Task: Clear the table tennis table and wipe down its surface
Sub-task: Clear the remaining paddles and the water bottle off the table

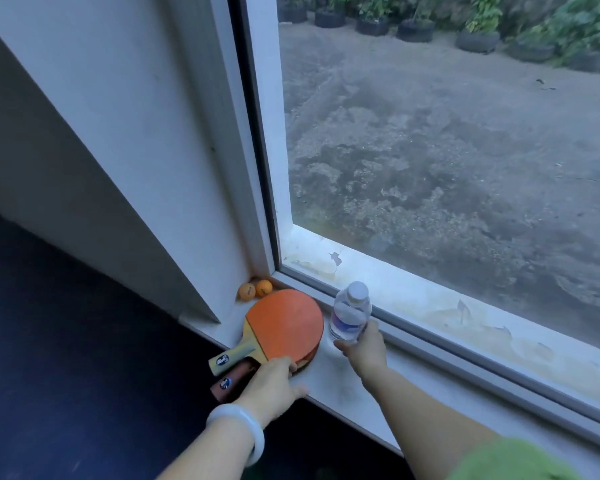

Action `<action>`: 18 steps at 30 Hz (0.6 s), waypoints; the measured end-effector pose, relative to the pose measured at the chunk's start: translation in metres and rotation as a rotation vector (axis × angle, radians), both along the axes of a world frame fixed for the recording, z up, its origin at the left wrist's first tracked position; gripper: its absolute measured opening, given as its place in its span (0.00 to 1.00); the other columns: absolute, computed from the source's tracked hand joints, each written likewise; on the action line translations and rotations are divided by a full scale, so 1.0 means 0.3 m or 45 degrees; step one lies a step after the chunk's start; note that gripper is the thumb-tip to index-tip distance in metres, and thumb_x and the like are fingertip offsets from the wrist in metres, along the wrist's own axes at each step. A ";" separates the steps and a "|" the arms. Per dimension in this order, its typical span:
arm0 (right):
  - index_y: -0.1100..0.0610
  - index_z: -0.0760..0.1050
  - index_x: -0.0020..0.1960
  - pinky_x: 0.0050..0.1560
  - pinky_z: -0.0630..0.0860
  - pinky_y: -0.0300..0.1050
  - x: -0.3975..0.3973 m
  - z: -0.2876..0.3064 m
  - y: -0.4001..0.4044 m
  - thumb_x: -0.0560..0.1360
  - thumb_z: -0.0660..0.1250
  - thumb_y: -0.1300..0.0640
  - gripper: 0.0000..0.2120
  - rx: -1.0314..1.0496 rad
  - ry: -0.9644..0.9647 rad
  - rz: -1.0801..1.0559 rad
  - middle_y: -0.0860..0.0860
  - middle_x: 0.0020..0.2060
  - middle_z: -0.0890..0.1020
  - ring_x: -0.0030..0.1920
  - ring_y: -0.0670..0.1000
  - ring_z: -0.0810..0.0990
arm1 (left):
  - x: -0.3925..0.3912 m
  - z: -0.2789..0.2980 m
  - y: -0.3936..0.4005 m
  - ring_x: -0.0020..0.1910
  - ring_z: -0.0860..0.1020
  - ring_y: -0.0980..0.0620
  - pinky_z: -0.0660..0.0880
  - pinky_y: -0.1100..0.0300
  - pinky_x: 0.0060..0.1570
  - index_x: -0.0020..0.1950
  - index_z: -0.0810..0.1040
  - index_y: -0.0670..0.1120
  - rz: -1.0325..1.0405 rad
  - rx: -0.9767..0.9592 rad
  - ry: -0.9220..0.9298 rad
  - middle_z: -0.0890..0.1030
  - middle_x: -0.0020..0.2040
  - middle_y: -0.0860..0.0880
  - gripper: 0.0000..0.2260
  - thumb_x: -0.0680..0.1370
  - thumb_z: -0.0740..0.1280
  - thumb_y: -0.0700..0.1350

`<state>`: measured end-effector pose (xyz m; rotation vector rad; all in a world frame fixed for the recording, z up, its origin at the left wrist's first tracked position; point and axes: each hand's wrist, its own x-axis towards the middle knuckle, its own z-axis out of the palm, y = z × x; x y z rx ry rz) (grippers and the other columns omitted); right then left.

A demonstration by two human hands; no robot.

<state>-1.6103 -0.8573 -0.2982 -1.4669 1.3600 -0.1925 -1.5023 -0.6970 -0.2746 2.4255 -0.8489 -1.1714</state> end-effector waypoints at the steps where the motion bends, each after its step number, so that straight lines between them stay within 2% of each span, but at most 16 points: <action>1: 0.57 0.66 0.54 0.52 0.79 0.56 0.007 -0.001 -0.001 0.68 0.76 0.62 0.22 0.027 -0.023 -0.011 0.56 0.52 0.77 0.50 0.57 0.79 | -0.006 0.000 -0.001 0.55 0.74 0.52 0.77 0.57 0.52 0.63 0.73 0.49 0.016 -0.004 0.012 0.73 0.59 0.51 0.19 0.75 0.70 0.52; 7: 0.54 0.67 0.54 0.44 0.74 0.43 -0.010 -0.011 0.007 0.71 0.75 0.61 0.19 0.087 -0.052 0.009 0.48 0.48 0.75 0.49 0.52 0.79 | -0.029 0.015 -0.004 0.55 0.75 0.51 0.78 0.56 0.49 0.62 0.73 0.48 0.055 -0.019 0.020 0.73 0.59 0.51 0.19 0.74 0.71 0.52; 12: 0.56 0.68 0.55 0.48 0.75 0.48 -0.021 0.017 -0.003 0.72 0.73 0.60 0.17 0.118 -0.014 0.014 0.50 0.51 0.75 0.53 0.57 0.80 | -0.025 0.041 -0.002 0.54 0.75 0.51 0.75 0.57 0.54 0.61 0.74 0.48 0.050 -0.049 -0.030 0.74 0.57 0.51 0.18 0.74 0.72 0.52; 13: 0.56 0.68 0.54 0.46 0.75 0.47 -0.023 0.035 0.002 0.72 0.73 0.61 0.16 0.110 -0.004 0.016 0.50 0.50 0.75 0.52 0.57 0.80 | -0.024 0.049 0.001 0.54 0.75 0.52 0.76 0.57 0.54 0.61 0.74 0.48 0.050 -0.053 -0.033 0.74 0.57 0.51 0.18 0.74 0.72 0.52; 16: 0.58 0.67 0.47 0.35 0.69 0.43 -0.025 0.072 0.019 0.73 0.69 0.65 0.11 0.158 0.032 0.035 0.52 0.39 0.74 0.39 0.55 0.78 | -0.019 0.078 0.018 0.52 0.76 0.53 0.76 0.62 0.43 0.61 0.73 0.49 0.083 -0.066 -0.034 0.73 0.58 0.52 0.18 0.74 0.72 0.53; 18: 0.57 0.65 0.39 0.33 0.69 0.44 -0.023 0.084 0.041 0.74 0.65 0.70 0.13 0.257 0.124 0.131 0.52 0.34 0.71 0.33 0.51 0.72 | -0.011 0.102 0.037 0.53 0.76 0.52 0.73 0.64 0.43 0.62 0.73 0.49 0.101 -0.072 -0.040 0.74 0.59 0.52 0.19 0.75 0.71 0.53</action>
